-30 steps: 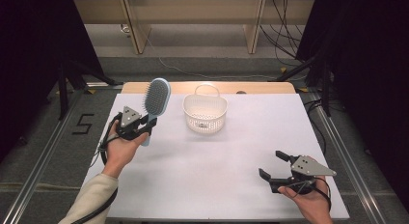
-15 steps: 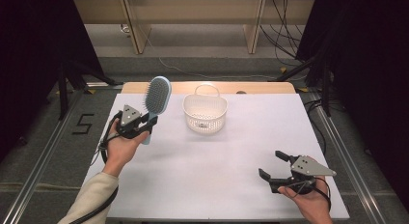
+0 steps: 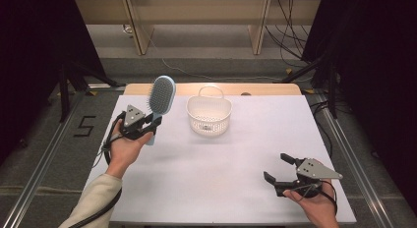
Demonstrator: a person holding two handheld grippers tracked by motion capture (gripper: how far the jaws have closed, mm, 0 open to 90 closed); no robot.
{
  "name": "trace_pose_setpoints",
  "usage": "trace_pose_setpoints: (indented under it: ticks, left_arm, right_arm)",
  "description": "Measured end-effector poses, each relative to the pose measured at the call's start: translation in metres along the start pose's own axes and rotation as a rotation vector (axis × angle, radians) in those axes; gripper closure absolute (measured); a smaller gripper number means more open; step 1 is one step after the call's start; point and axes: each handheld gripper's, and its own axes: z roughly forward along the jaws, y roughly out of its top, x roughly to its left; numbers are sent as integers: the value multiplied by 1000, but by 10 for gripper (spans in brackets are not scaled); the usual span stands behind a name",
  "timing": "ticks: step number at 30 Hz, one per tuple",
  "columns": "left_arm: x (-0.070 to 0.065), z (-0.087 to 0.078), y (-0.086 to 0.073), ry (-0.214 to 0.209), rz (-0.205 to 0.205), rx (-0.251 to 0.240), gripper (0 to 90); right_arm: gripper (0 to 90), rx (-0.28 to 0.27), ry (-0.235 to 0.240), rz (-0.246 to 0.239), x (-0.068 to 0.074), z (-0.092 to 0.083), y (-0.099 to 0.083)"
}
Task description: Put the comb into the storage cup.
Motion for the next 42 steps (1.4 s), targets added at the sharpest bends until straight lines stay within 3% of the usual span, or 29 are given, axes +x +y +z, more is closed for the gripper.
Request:
trace_pose_setpoints:
  ticks: [42]
  left_arm:
    - [0,5,12,-1,28,-33,697]
  right_arm:
    - [132,4,6,2,0,2,-1]
